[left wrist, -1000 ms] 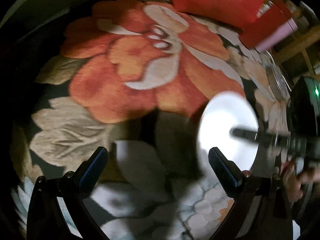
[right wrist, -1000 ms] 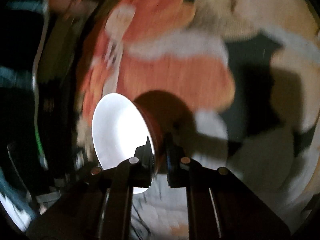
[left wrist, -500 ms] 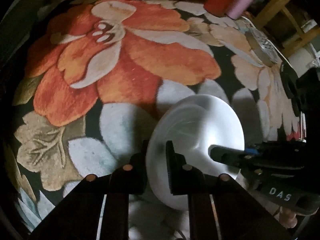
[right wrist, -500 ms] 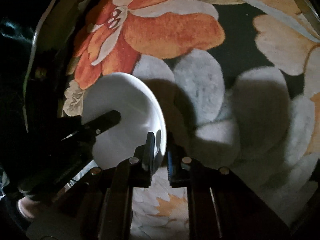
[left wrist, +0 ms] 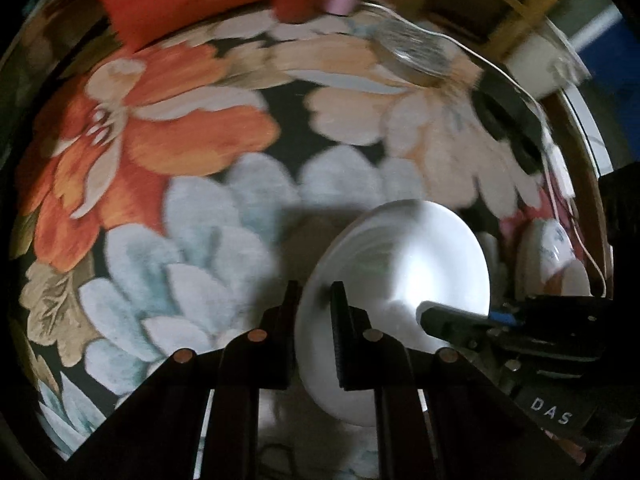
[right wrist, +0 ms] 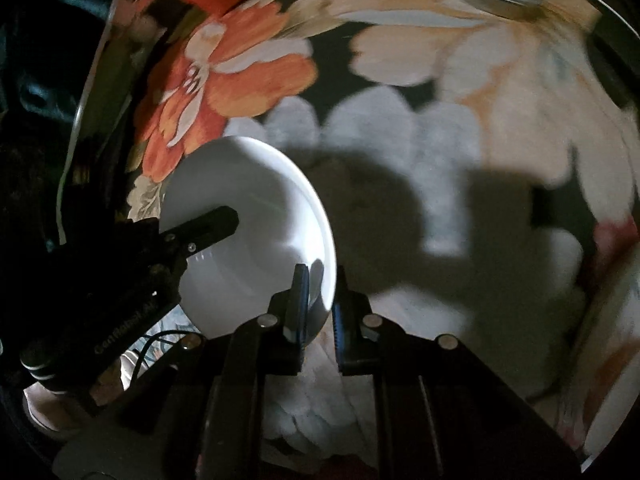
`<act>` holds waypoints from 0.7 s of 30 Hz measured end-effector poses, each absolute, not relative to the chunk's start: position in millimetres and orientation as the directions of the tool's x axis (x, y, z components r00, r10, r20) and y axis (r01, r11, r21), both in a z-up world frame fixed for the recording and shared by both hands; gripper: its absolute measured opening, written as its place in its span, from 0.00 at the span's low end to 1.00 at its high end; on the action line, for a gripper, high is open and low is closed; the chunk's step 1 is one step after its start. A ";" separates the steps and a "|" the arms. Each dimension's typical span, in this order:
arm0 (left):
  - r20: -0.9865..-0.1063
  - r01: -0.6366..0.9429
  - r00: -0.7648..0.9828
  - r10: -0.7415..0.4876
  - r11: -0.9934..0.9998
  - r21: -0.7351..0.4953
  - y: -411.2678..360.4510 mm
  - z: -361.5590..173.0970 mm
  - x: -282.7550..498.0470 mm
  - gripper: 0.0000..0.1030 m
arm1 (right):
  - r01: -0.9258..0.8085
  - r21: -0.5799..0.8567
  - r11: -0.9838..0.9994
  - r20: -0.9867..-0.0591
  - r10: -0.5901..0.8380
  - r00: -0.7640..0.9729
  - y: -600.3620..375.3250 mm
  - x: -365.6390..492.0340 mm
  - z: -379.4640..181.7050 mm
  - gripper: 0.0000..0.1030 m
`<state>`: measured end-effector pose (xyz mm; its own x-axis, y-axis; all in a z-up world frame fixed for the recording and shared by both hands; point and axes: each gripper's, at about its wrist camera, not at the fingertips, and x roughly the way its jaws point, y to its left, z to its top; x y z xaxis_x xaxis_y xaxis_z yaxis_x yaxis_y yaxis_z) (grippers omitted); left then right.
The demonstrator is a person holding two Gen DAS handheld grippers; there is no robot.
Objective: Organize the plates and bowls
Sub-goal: 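Carry the last white bowl with both tools toward the stack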
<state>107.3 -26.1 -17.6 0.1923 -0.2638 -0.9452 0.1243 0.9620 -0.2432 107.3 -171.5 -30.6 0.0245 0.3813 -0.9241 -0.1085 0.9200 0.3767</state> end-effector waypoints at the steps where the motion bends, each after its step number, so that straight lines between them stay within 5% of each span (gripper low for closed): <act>1: -0.945 0.145 0.189 -0.266 0.960 -0.241 -36.4 -13.9 104.7 0.12 | -0.097 0.374 0.922 -0.925 0.379 0.029 -178.3 103.9 -29.6 0.11; 21: -0.939 0.381 0.112 -0.325 0.887 -0.261 -180.9 1.4 74.5 0.12 | 0.099 0.351 0.931 -0.931 0.336 0.143 -307.1 38.8 -10.4 0.13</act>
<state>74.5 -180.9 1.4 0.1125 -0.3250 -0.9390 0.3809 0.8869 -0.2614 38.8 -307.1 -10.4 0.1434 0.3361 -0.9308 0.0985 0.9310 0.3514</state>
